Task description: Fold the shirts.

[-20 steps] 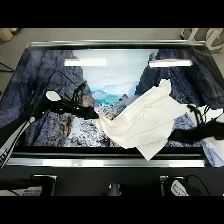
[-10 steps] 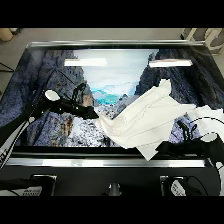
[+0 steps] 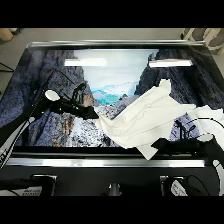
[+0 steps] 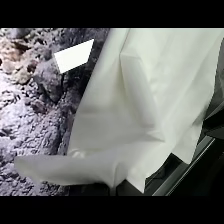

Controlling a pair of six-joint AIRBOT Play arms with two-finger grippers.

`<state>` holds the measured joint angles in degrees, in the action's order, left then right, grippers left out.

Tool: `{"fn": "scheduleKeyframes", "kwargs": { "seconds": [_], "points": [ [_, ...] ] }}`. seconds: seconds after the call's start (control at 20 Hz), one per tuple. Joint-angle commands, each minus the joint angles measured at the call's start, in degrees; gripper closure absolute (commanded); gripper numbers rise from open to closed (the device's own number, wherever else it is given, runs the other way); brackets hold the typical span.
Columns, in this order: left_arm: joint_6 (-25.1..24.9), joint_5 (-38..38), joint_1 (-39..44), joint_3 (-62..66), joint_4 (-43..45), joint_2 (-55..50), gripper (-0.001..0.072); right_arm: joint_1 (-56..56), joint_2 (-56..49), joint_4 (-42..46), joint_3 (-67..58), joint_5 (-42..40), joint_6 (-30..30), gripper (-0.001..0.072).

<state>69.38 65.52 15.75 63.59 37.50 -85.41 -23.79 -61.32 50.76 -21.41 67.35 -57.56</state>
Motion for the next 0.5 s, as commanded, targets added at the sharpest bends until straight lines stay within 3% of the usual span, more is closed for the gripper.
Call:
{"fn": "scheduleKeyframes", "kwargs": {
  "seconds": [0.0, 0.05, 0.1, 0.25, 0.35, 0.45],
  "points": [
    [0.02, 0.04, 0.00, 0.07, 0.00, 0.04, 0.0679, 8.81, -2.86, -3.72, -0.04, -9.05, 0.57, 0.0339],
    [0.04, 0.07, -0.04, 0.07, -0.02, 0.11, 0.0679, 11.96, -2.84, -3.82, -0.96, -10.47, 0.11, 0.0579],
    [0.04, 0.02, -0.11, 0.09, -0.04, 0.46, 0.0679, 13.55, -2.84, -3.56, -2.56, -10.45, 0.33, 0.0695],
    [0.00, -0.15, -2.32, 2.47, -0.02, 4.33, 0.0680, 13.25, -1.60, 1.51, -14.60, -2.86, 5.66, 0.0696],
    [0.24, -1.66, -5.55, 7.67, -0.04, 9.68, 0.0680, 13.25, 1.97, 9.68, -28.48, 2.32, 6.86, 0.0696],
    [1.20, -6.60, -9.60, 16.09, -0.07, 17.14, 0.0680, 13.25, 6.82, 16.55, -45.35, 1.73, 6.86, 0.0696]
  ]
}}
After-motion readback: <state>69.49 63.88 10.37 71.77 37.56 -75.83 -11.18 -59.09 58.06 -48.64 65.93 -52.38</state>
